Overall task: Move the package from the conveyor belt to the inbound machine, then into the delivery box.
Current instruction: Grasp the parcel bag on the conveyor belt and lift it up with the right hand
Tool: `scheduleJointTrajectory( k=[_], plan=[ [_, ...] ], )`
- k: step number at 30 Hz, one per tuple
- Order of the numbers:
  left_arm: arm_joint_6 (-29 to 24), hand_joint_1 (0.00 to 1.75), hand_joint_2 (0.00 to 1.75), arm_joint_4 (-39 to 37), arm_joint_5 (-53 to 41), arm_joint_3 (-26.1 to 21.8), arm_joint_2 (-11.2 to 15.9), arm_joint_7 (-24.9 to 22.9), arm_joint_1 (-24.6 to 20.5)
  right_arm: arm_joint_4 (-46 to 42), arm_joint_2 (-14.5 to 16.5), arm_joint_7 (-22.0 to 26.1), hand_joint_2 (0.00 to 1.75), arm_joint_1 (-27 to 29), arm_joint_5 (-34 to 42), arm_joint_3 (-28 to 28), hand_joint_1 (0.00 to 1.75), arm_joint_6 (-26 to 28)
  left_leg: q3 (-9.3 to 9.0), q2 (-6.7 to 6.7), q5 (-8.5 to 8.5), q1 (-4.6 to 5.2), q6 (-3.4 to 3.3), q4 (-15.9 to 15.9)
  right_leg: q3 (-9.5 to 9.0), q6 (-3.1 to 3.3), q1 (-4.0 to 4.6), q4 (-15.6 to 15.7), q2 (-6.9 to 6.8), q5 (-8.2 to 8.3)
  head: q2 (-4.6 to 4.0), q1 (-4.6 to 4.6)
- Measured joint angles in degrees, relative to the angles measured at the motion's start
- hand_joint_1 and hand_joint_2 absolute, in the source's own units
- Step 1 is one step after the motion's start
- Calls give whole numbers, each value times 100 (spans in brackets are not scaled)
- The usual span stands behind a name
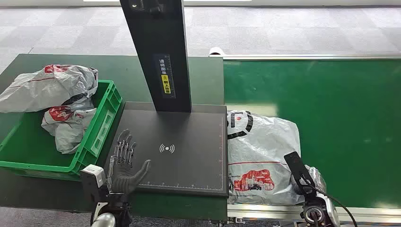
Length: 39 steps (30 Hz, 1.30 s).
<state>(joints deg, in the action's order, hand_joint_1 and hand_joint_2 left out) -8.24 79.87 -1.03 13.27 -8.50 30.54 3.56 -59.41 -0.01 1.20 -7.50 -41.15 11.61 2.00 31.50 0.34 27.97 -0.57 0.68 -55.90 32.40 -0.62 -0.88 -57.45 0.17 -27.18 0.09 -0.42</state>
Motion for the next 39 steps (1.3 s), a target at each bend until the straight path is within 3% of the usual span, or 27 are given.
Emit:
scheduleJointTrajectory(
  k=[6, 11, 15, 21, 25, 30, 34, 39],
  plan=[
    [-17, 0, 175, 80, -22, -22, -3, -35, 57, 92, -19, 10, 175, -20, 107, -75, 175, 19, 0, 0, 0, 0, 0, 0, 0, 0, 0, 0, 0, 0, 0, 1],
    [-29, 0, 175, 128, -39, -49, -15, -40, 98, -62, -10, 181, 175, 38, 233, -92, 175, 434, 0, -1, 0, 0, 0, 0, 0, 0, 0, 0, -1, 0, 0, 1],
    [-22, 0, 175, 250, -106, -122, -37, -9, 177, -1071, 44, 449, 175, 359, 575, -93, 175, 815, 2, -6, 0, 0, 0, 0, 1, 0, -1, 0, -4, 0, 0, 0],
    [-13, 0, 175, 349, -133, -181, -55, 3, 209, -2169, 80, 472, 175, 650, 712, -94, 175, 875, 1, -3, 0, 0, -1, 0, 1, 0, 0, 0, -4, -1, 0, 1],
    [45, 0, 175, 368, -162, -207, -81, 64, 218, -2741, 119, 1177, 175, 908, 1157, -84, 175, 1336, -1, -10, -2, 1, -2, -2, 0, -1, -2, 0, -12, -1, 0, 0],
    [96, 0, 175, 370, -202, -245, -111, 203, 216, -4294, 273, 2201, 175, 1672, 2310, 139, 175, 2031, 4, -21, 2, 1, -1, 0, 1, -5, -2, 1, -20, -8, 0, 0],
    [62, 0, 175, 373, -198, -297, -116, 266, 220, -5035, 404, 2360, 175, 1953, 2914, 436, 175, 1632, 6, -5, 6, 1, 0, 3, -2, -3, -1, 1, -13, -10, 0, 0],
    [48, 0, 175, 400, -194, -382, -123, 299, 234, -5128, 463, 2289, 175, 1876, 3125, 419, 175, 795, -5, -13, -1, 1, -3, 3, -16, -3, -2, 1, -20, -9, 0, 1]
  ],
)
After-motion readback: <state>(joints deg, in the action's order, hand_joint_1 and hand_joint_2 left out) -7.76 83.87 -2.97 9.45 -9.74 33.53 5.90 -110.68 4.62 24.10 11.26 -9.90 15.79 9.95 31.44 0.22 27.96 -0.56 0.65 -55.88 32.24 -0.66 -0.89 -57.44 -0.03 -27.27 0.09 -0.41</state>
